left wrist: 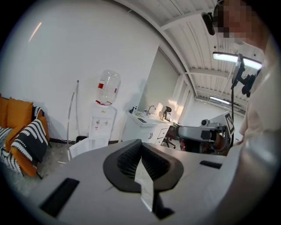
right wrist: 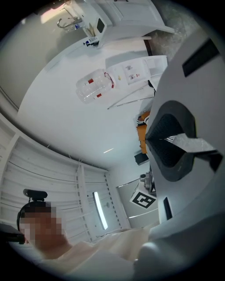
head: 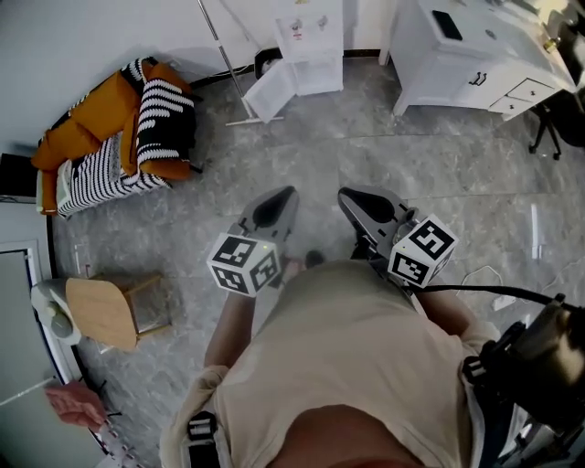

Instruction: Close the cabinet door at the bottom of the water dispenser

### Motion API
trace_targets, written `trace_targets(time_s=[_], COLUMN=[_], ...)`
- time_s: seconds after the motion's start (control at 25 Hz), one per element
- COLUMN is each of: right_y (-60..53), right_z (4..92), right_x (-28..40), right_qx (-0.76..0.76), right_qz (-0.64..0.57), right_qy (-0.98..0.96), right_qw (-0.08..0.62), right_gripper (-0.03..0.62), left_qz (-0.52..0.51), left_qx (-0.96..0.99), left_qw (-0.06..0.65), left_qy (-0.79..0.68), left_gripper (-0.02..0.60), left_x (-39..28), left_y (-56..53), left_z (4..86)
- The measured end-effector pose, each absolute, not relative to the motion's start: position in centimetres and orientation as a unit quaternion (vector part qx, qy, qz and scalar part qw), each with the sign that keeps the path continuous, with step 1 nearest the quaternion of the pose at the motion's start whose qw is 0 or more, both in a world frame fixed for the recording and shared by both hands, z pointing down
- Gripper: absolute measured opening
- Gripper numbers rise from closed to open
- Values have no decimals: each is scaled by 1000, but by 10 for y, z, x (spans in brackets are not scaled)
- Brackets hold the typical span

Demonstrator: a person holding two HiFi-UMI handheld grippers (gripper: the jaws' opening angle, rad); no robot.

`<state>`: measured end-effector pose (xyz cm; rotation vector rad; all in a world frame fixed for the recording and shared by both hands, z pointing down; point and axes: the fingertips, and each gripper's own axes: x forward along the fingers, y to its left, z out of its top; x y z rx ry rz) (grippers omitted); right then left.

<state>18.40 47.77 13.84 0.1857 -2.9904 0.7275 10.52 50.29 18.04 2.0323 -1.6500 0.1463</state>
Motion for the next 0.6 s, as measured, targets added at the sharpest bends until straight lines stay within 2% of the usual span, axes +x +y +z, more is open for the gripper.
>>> trace_targets(time_s=[0.6], right_y=[368], right_z=[171], right_x=[231], right_qx=[-13], right_qz=[323], right_qy=[-945], right_qw=[47], right_gripper=[14], left_qz=[96], left_qx=[712], left_qw=[257], left_qy=[-646], left_gripper=[-9], left_x=[157], left_y=[402], left_z=[178])
